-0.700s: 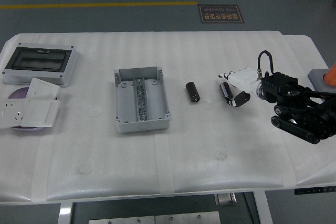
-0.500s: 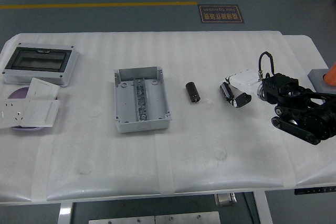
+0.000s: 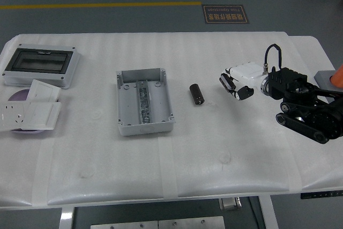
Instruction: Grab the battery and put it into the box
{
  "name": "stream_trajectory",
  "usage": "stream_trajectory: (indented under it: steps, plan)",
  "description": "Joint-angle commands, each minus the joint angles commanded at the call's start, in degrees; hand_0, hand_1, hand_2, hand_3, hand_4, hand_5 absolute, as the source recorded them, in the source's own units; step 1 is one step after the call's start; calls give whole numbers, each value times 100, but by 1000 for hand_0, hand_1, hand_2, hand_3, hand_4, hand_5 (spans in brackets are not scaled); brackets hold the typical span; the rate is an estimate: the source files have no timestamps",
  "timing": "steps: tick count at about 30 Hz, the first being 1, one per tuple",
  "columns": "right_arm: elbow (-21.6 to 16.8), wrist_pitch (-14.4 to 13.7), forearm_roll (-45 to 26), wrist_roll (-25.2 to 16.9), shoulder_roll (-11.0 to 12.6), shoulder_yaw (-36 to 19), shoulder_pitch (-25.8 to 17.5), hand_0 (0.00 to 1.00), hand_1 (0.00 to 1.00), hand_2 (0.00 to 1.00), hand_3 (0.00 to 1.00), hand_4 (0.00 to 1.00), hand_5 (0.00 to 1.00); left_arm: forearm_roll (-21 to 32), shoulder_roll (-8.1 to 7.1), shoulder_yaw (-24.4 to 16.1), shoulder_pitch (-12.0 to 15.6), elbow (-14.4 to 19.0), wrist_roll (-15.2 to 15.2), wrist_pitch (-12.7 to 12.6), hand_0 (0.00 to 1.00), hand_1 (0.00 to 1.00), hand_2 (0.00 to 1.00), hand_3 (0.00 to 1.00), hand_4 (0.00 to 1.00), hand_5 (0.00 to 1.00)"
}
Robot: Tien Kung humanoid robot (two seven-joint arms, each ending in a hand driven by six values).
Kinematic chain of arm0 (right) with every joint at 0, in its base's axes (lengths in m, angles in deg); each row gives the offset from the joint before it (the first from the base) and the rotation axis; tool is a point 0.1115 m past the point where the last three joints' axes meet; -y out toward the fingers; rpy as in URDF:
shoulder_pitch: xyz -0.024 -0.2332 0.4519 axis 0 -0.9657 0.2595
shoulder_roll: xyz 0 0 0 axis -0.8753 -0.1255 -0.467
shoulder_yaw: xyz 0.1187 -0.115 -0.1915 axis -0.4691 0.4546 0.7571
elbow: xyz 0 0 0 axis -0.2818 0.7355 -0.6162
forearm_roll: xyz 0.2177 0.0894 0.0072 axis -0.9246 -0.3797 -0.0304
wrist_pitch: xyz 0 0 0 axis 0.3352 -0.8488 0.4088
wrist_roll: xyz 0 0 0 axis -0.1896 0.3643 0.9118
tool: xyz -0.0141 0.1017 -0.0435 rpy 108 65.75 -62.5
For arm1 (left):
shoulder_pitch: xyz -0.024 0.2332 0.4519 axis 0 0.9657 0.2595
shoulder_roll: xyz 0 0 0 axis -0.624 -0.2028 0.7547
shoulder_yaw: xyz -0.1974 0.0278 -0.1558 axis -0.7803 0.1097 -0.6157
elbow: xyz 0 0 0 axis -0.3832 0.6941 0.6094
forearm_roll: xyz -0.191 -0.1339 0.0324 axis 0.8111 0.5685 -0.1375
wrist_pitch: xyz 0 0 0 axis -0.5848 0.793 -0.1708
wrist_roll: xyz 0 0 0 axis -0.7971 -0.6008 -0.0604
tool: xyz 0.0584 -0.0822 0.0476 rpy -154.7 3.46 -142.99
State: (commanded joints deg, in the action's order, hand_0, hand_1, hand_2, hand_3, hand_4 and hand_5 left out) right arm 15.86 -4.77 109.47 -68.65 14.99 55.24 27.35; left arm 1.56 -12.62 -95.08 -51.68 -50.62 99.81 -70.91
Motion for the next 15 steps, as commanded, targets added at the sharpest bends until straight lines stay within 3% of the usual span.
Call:
stream_trajectory:
  steps: [7, 12, 15]
  plan:
    - [-822, -129, -258, 124, -90, -809, -47, 746, 658, 629, 675, 155, 140, 36, 2, 34, -8, 0, -11, -7, 671, 671, 620, 536, 449, 415]
    - [-1440, -303, -338, 181, -394, -1093, -221, 741, 658, 632, 679, 168, 134, 55, 22, 38, -7, 0, -17, -11, 671, 671, 620, 536, 450, 416]
    - [-1693, -587, -278, 181, -657, -986, -331, 741, 658, 632, 679, 168, 134, 40, 28, 22, 1, 0, -45, -24, 671, 671, 620, 536, 450, 416]
